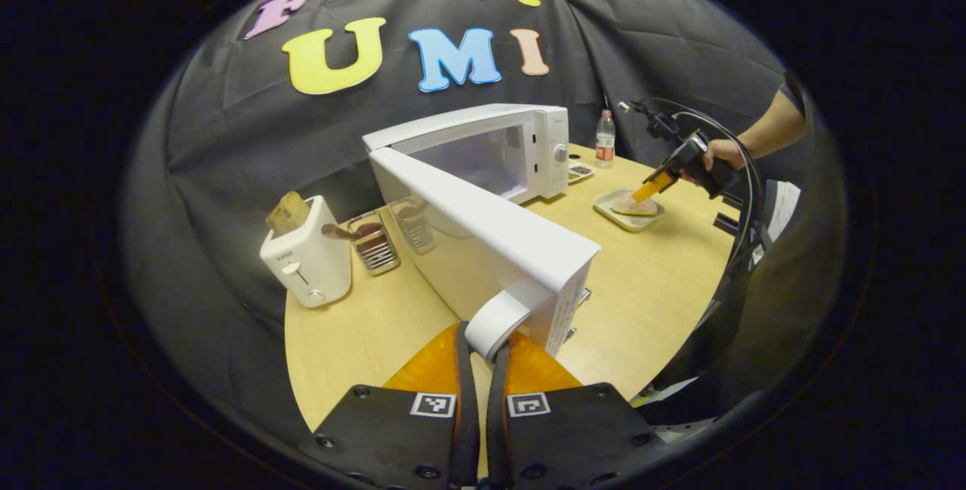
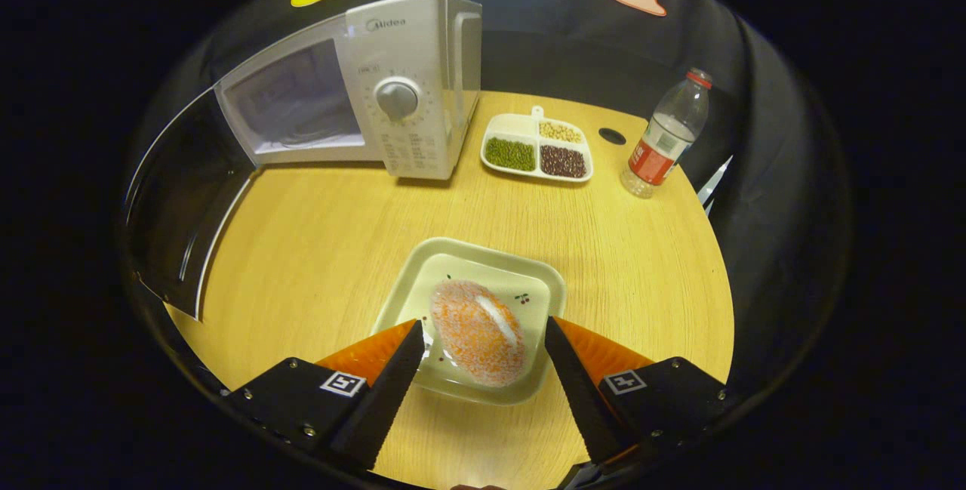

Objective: Open the microwave oven with the left hand, put the food in, and close the microwave oven.

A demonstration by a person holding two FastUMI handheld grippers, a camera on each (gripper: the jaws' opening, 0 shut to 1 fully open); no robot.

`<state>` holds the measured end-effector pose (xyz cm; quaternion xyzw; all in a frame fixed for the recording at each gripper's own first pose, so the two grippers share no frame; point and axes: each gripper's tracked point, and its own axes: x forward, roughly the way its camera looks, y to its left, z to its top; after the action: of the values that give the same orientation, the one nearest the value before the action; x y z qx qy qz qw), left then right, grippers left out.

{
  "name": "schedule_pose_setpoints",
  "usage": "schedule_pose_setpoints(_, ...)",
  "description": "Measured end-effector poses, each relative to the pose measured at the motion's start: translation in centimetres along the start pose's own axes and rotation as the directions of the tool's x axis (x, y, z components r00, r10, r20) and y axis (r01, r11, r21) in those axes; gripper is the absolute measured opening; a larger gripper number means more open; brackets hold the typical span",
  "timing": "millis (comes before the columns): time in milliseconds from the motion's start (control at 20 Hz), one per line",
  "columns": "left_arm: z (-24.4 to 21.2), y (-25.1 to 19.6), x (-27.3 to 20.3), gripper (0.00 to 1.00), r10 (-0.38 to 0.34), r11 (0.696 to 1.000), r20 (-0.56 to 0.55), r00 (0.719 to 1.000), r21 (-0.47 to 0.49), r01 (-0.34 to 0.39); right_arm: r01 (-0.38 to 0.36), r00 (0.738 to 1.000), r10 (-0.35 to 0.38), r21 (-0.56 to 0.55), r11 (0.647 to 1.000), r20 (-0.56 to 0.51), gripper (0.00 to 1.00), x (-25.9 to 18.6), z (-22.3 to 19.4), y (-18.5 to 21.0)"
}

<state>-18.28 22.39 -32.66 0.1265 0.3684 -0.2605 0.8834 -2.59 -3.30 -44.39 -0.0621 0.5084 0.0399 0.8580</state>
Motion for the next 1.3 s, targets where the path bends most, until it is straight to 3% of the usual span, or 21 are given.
schedule_pose_setpoints(250, -0.1, 0.3, -0.3, 0.11, 0.015, 1.0, -0.015, 1.0, -0.003, -0.015, -0.054, 0.996, 0.054, 0.006, 0.999, -0.068, 1.0, 1.8, -1.0, 0.9)
schedule_pose_setpoints(300, -0.1, 0.3, -0.3, 0.11, 0.015, 1.0, -0.015, 1.0, -0.002, -0.015, -0.047, 0.997, 0.046, -0.025, 0.999, -0.068, 0.87, 1.7, -1.0, 1.0)
schedule_pose_setpoints(400, 0.0, 0.4, -0.5, 0.13, 0.026, 1.0, -0.009, 1.0, 0.0, -0.026, -0.043, 0.997, 0.037, -0.084, 0.996, -0.068, 0.74, 1.4, -0.8, 1.3)
schedule_pose_setpoints(450, 0.0, 0.6, -0.5, 0.13, 0.031, 0.999, -0.006, 0.999, 0.009, -0.031, -0.024, 0.998, 0.018, -0.109, 0.994, -0.057, 0.74, 1.2, -0.6, 1.4)
schedule_pose_setpoints(500, -0.2, 0.6, -0.7, 0.17, 0.039, 0.999, -0.003, 0.999, 0.017, -0.039, -0.021, 0.999, 0.017, -0.125, 0.992, -0.038, 0.63, 0.7, 0.0, 1.6)
schedule_pose_setpoints(600, -0.1, 1.0, -1.1, 0.22, 0.071, 0.997, 0.015, 0.997, 0.032, -0.072, -0.028, 1.0, 0.026, -0.144, 0.989, -0.014, 0.63, 0.1, 0.8, 2.6)
schedule_pose_setpoints(700, 0.4, 0.6, -1.9, 0.37, 0.072, 0.997, 0.035, 0.997, 0.038, -0.073, -0.046, 0.999, 0.047, -0.147, 0.988, 0.003, 0.63, -0.6, 1.4, 3.6)
schedule_pose_setpoints(750, 0.3, 0.6, -2.4, 0.33, 0.072, 0.997, 0.041, 0.997, 0.029, -0.073, -0.053, 0.998, 0.055, -0.144, 0.988, 0.012, 0.63, -1.0, 1.7, 4.0)
schedule_pose_setpoints(850, 0.1, 0.8, -3.6, 0.45, 0.082, 0.997, 0.046, 0.996, 0.002, -0.082, -0.073, 0.996, 0.078, -0.139, 0.988, 0.032, 0.63, -1.8, 2.3, 5.1)
schedule_pose_setpoints(1000, 0.4, 1.8, -6.2, 0.72, 0.153, 0.987, 0.066, 0.986, -0.061, -0.149, -0.091, 0.992, 0.105, -0.168, 0.982, 0.074, 0.63, -3.6, 3.2, 7.1)
schedule_pose_setpoints(1150, 4.4, 2.0, -10.2, 0.81, 0.249, 0.961, 0.173, 0.953, -0.169, -0.221, -0.085, 0.985, 0.116, -0.234, 0.969, 0.125, 0.63, -5.3, 4.5, 9.2)
schedule_pose_setpoints(1300, 8.7, 1.9, -12.3, 0.89, 0.34, 0.929, 0.269, 0.901, -0.246, -0.277, 0.002, 0.979, 0.059, -0.3, 0.954, 0.194, 0.63, -6.5, 5.9, 10.3)
